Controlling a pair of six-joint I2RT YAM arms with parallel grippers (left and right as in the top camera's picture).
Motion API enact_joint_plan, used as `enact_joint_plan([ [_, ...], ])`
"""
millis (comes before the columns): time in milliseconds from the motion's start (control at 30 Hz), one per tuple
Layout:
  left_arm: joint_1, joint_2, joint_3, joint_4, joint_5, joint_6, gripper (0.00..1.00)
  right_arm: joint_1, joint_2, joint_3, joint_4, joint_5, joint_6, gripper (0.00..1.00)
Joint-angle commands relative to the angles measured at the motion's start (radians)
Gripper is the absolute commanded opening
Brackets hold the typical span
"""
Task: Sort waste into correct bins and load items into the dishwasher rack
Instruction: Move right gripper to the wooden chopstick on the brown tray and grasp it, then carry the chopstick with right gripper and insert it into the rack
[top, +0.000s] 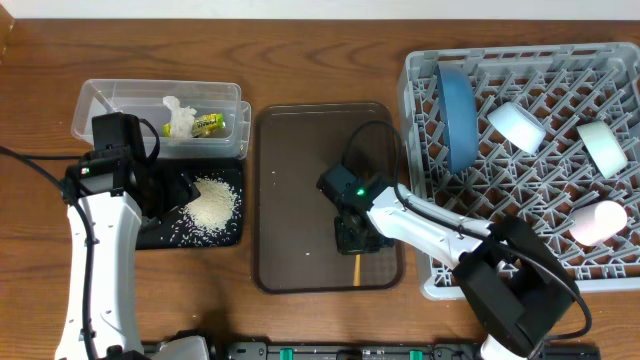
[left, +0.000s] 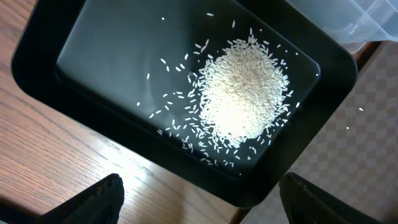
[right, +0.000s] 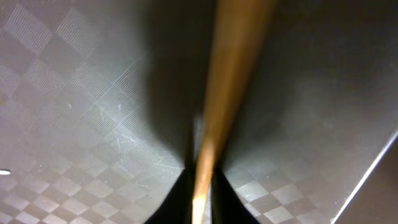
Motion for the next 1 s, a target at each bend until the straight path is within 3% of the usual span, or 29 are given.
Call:
enact_joint_plan([
  [0,0.004,0.002,-0.002,-0.002,-0.019,-0.001,0.82,0.009,0.029,-0.029,0.017,-0.021,0.008,0.02],
  [333,0.004,0.002,-0.002,-0.002,-0.019,-0.001,0.82,-0.008,-0.004,0.0,0.013,-0.021,0.001,0.01],
  [633,0.004,0.002,-0.002,-0.002,-0.019,-0.001,0.82,-0.09,-0.272,0.076,-0.036,-0.002,-0.232,0.01],
  [967,0.004,0.002,-0.002,-0.002,-0.019,-0.001,0.82,-0.219,-0.451,0.076,-0.33,0.159,-0.301,0.01],
])
